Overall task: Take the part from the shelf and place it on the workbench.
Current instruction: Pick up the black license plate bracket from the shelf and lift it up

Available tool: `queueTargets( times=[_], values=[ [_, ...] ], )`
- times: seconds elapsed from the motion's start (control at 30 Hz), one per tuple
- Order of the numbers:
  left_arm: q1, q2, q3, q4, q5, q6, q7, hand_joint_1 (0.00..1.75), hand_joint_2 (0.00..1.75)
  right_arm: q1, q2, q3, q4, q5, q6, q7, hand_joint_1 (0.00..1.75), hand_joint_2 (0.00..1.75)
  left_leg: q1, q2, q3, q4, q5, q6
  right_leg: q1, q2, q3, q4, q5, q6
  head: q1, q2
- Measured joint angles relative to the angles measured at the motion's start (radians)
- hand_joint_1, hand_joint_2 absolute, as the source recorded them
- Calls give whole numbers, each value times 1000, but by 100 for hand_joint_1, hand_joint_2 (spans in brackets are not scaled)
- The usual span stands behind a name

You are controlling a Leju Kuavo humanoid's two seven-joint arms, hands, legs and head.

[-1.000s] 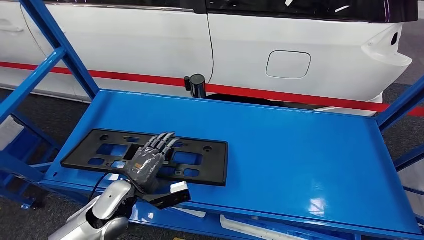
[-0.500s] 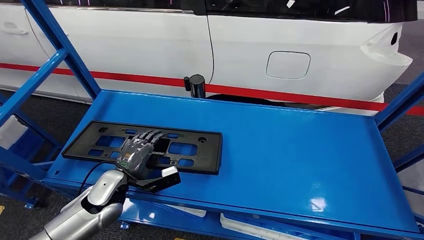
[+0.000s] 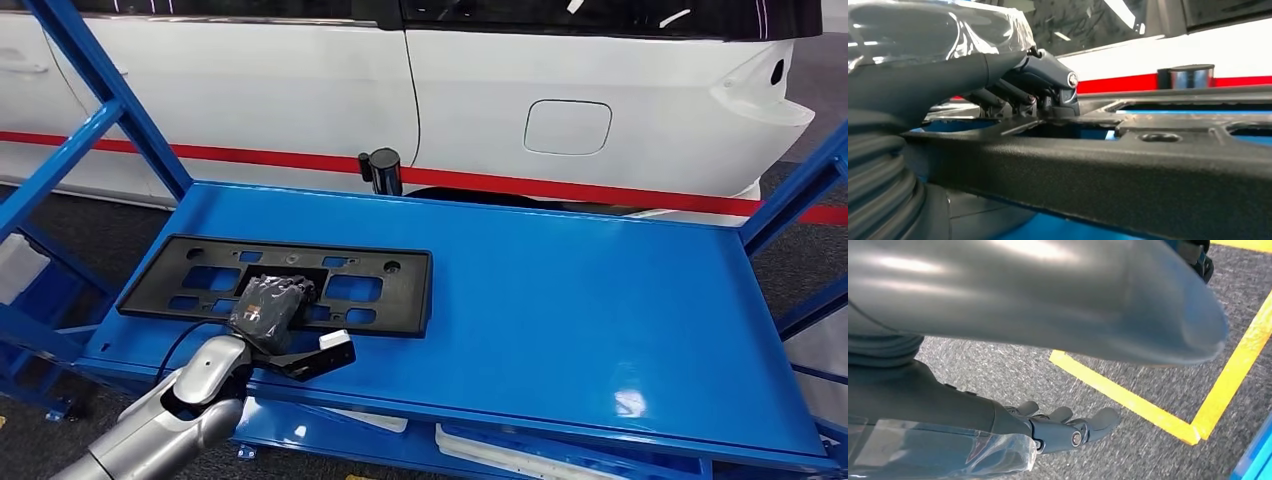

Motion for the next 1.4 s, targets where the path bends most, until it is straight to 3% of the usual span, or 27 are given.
queueTargets(
  times=[0.07,0.1,0.13,0.2,0.27,0.3,0.37,0.43,0.53,0.6,0.63,0.73,0.77,0.8,0.83,0.9,0.97,1.07,1.13,1.23,1.27,1.3,1.33,1.4],
  values=[
    [-3,-1,0,1,2,9,1,175,175,0,-1,0,0,-4,-1,0,0,0,4,0,2,-6,7,8,-1,0,-3,6,-6,10,0,0],
    [-6,-2,0,0,3,14,3,175,175,0,-2,0,0,-5,-2,0,0,0,7,1,4,-9,10,13,-1,-1,-13,30,-24,15,1,0],
    [-9,-3,1,-2,4,18,6,175,175,0,-2,0,0,-7,-3,1,0,0,11,2,6,-12,13,16,-2,-1,-31,72,-51,20,3,0],
    [-14,-4,1,-13,0,21,14,175,175,1,-3,0,0,-8,-4,1,0,0,13,3,5,-12,14,19,-7,-2,-94,211,-119,28,5,0],
    [-21,-6,0,-32,-20,17,28,175,175,3,-3,0,0,-10,-5,1,0,0,14,3,5,-11,14,19,-12,-2,-141,305,-142,35,5,0],
    [-28,-7,0,-46,-35,11,38,175,175,4,-3,0,0,-12,-6,1,0,0,15,2,5,-11,13,18,-15,-2,-138,295,-125,37,5,0],
    [-55,-12,-3,-83,-84,-17,63,175,175,3,-5,0,0,-15,-6,0,0,0,19,-1,5,-5,8,11,-23,-3,-82,165,-51,44,5,0],
    [-96,-18,-7,-129,-140,-53,89,175,175,2,-4,0,0,-19,-6,-2,0,0,19,-5,0,5,2,-1,-25,0,-29,44,-4,45,5,0],
    [-150,-25,-14,-206,-175,-83,107,175,175,3,-3,0,0,-27,-9,-10,0,0,19,-7,-7,8,1,-14,-20,4,-24,20,-1,29,4,0],
    [-168,-28,-17,-261,-146,-72,101,175,175,4,-2,-1,0,-32,-10,-16,0,0,24,-5,-17,28,-16,-22,-20,4,-24,18,2,14,4,0],
    [-172,-29,-17,-289,-110,-54,90,175,175,3,-2,-1,0,-34,-11,-18,0,0,25,-4,-35,68,-41,-26,-21,4,-24,17,3,8,3,0],
    [-173,-31,-9,-374,81,29,28,175,175,4,0,-1,0,-37,-11,-20,0,0,24,-3,-134,283,-138,-31,-19,5,-23,17,1,-1,1,0],
    [-169,-31,-3,-402,166,57,0,175,175,5,0,-1,0,-38,-10,-19,0,0,24,-3,-157,329,-149,-31,-17,5,-23,17,0,-2,1,0],
    [-165,-30,5,-427,255,81,-31,175,175,6,0,-1,0,-39,-10,-19,0,0,23,-3,-162,334,-139,-28,-15,5,-21,17,-1,-3,1,0],
    [-162,-30,14,-455,345,101,-63,175,175,6,0,-1,0,-40,-10,-18,0,0,21,-3,-146,294,-110,-23,-13,5,-19,17,-2,-3,1,0],
    [-162,-30,35,-510,506,128,-120,175,175,6,3,-1,0,-43,-10,-18,0,0,12,-3,-78,139,-36,-4,-9,6,-17,17,-4,-3,1,0],
    [-163,-30,58,-559,643,138,-164,175,175,5,7,-1,0,-47,-10,-17,0,0,3,-2,-32,33,2,9,-7,6,-19,18,-5,2,1,0],
    [-156,-28,85,-612,837,135,-221,175,175,6,11,-1,0,-49,-10,-19,0,0,2,-2,-24,11,7,12,-10,3,-20,16,-7,16,1,0],
    [-146,-26,101,-637,957,125,-262,175,175,6,13,-1,0,-51,-10,-24,0,0,8,-1,-17,-1,14,18,-9,1,-33,53,-35,25,3,0],
    [-113,-24,113,-656,1071,108,-307,175,175,7,13,-1,0,-58,-13,-35,0,0,11,0,-13,-5,16,22,-10,0,-117,239,-128,33,7,0],
    [-96,-23,115,-659,1091,102,-313,175,175,7,13,-1,0,-61,-15,-37,0,0,11,0,-13,-5,16,22,-11,0,-141,289,-142,35,7,0],
    [-76,-22,116,-661,1107,93,-319,175,175,8,13,-1,0,-64,-16,-38,0,0,11,-1,-12,-5,15,22,-12,0,-149,302,-137,36,7,0],
    [-54,-22,117,-664,1121,83,-325,175,175,8,13,-1,0,-67,-17,-39,0,0,11,-1,-11,-5,14,21,-13,-1,-137,275,-113,36,7,0],
    [-18,-21,116,-670,1154,54,-345,175,175,7,13,-1,0,-70,-19,-40,0,0,11,-3,-8,-3,11,17,-14,-1,-67,130,-43,35,7,0]
  ],
)
